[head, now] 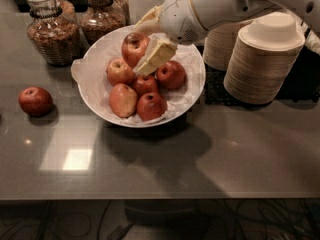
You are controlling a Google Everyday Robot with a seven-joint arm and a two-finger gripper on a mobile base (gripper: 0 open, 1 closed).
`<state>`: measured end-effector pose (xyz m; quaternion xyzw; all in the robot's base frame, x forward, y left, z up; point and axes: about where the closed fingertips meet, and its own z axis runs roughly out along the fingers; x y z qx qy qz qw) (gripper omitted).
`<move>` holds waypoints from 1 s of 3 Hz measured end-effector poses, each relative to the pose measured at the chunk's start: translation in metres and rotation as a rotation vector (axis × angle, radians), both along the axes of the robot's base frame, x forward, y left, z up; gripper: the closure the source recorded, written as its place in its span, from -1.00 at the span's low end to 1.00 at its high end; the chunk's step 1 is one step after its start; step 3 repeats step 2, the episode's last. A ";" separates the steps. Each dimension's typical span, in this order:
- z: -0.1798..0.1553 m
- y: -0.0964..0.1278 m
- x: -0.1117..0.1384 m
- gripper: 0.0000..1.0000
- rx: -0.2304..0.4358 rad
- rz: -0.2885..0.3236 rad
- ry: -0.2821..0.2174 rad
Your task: Pick apple from white bowl
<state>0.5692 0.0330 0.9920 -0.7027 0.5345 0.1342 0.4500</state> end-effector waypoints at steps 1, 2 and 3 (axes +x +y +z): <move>0.040 -0.021 -0.010 1.00 0.037 -0.005 -0.045; 0.040 -0.021 -0.010 1.00 0.037 -0.005 -0.045; 0.040 -0.021 -0.010 1.00 0.037 -0.005 -0.045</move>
Offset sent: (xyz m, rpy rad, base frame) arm -0.0089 -0.0194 0.0352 0.0316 -0.0398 -0.0042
